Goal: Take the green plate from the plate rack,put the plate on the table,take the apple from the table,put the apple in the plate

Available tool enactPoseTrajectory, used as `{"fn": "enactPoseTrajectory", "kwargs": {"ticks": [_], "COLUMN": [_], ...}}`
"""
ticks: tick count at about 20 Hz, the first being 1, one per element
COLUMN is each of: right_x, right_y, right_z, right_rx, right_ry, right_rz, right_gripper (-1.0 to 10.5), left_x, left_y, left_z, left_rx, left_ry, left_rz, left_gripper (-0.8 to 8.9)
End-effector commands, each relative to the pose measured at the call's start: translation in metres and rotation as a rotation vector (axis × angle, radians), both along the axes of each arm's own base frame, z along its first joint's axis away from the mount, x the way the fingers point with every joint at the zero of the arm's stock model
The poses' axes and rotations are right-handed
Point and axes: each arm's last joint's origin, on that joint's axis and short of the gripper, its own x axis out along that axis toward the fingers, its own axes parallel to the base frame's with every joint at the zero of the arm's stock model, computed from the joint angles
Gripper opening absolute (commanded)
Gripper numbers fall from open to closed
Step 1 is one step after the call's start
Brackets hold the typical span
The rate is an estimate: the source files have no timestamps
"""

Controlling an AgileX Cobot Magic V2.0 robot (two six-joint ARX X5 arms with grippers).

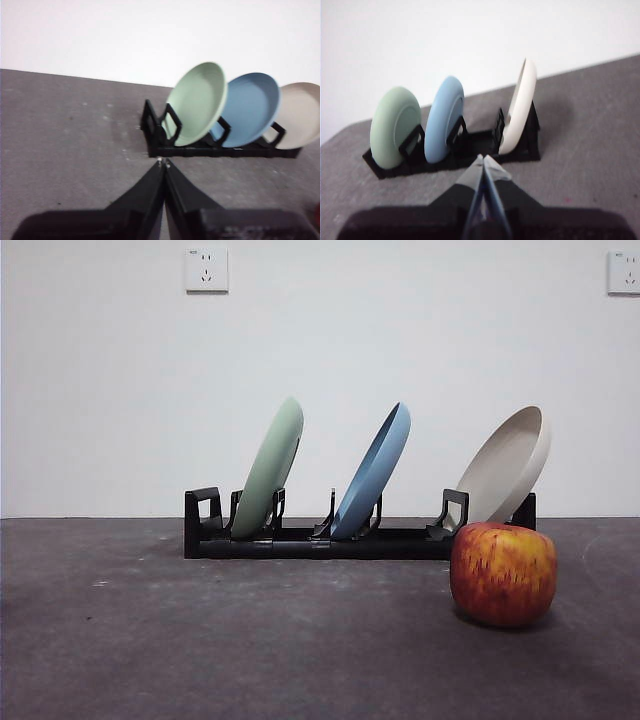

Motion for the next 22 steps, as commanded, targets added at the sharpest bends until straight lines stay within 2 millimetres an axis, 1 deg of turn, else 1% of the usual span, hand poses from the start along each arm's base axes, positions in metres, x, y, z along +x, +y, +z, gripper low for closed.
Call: {"fn": "enactPoseTrajectory", "kwargs": {"ticks": [1,5,8,11,17,22], "right_x": [-0.001,0.002,0.004,0.006,0.007,0.006], "right_y": [0.002,0.004,0.006,0.008,0.012,0.014], "right_z": [0.019,0.044,0.060,0.071,0.082,0.079], "right_rx": [-0.022,-0.076,-0.114,-0.156,-0.180,-0.199], "right_ry": [0.045,0.135,0.213,0.286,0.420,0.494], "right_rz": [0.055,0.163,0.252,0.346,0.499,0.550], "right_gripper": [-0.1,-0.1,-0.1,-0.1,-0.1,-0.1], "left_x": [-0.001,0.000,0.002,0.005,0.010,0.011], "left_y": [-0.001,-0.003,-0.006,-0.008,-0.012,-0.013], "left_z": [0.014,0.036,0.051,0.063,0.078,0.084], "left_rx": [-0.006,0.008,0.027,0.041,0.071,0.096], "left_ry": [0.017,0.062,0.100,0.143,0.240,0.290], "left_rz": [-0.036,-0.128,-0.209,-0.297,-0.435,-0.500], "left_gripper": [-0.08,-0.08,-0.08,-0.08,-0.08,-0.08]}}
